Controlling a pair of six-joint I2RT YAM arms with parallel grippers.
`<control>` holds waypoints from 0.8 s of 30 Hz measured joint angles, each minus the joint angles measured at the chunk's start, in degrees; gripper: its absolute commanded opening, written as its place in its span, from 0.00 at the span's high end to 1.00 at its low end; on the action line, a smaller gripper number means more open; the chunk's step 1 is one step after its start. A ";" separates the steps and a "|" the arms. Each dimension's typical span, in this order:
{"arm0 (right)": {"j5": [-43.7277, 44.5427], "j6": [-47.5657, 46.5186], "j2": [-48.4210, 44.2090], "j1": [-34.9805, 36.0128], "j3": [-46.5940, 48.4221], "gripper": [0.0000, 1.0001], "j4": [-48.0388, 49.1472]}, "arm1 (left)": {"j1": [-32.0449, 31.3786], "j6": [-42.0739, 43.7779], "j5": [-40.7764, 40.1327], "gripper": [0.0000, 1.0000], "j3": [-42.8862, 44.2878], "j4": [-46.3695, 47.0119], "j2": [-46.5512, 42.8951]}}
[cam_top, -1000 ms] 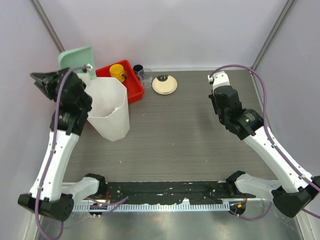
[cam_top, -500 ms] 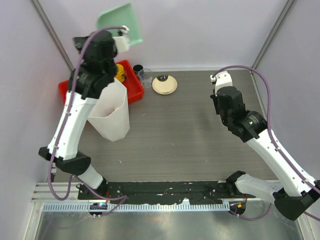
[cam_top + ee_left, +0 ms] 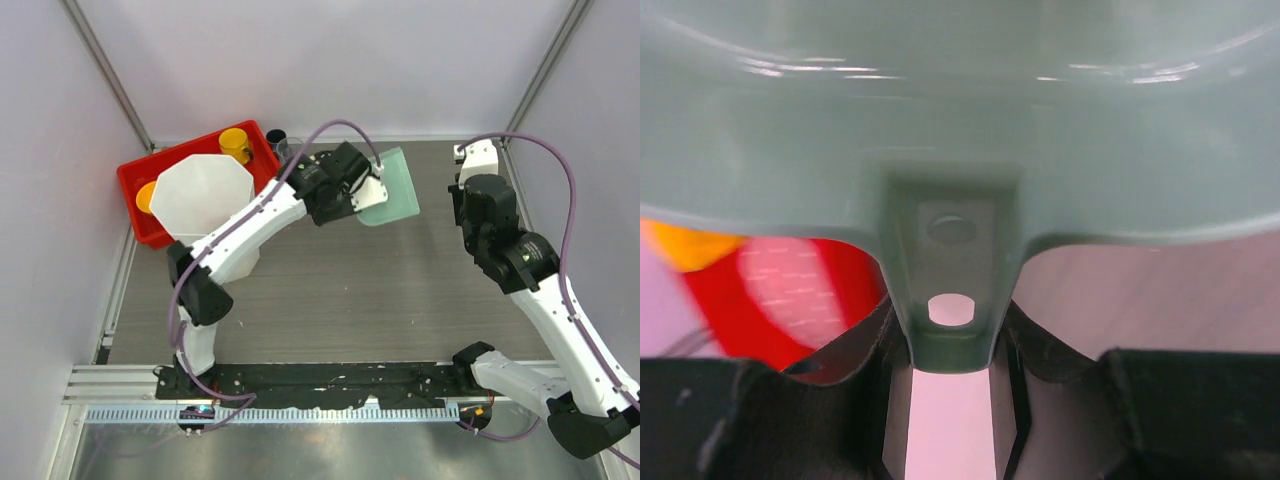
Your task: Sweep away the paper scraps from the table
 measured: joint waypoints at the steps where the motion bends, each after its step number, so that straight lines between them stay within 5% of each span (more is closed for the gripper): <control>1: -0.66 -0.57 -0.57 -0.20 -0.09 0.99 0.24 | 0.17 -1.68 2.75 1.00 -2.21 -0.70 1.05; 7: -4.26 -2.78 -2.45 -0.20 -1.25 0.99 2.27 | 0.59 -7.26 13.18 1.00 -12.39 -1.92 9.66; 13: -9.62 -4.48 -1.95 -0.22 -2.51 0.99 2.54 | 0.57 -8.46 13.88 1.00 -19.21 -1.36 14.03; 24: -17.00 -5.35 -1.03 -0.15 -2.78 0.99 2.75 | 0.59 -8.11 4.33 0.60 -25.00 3.43 16.24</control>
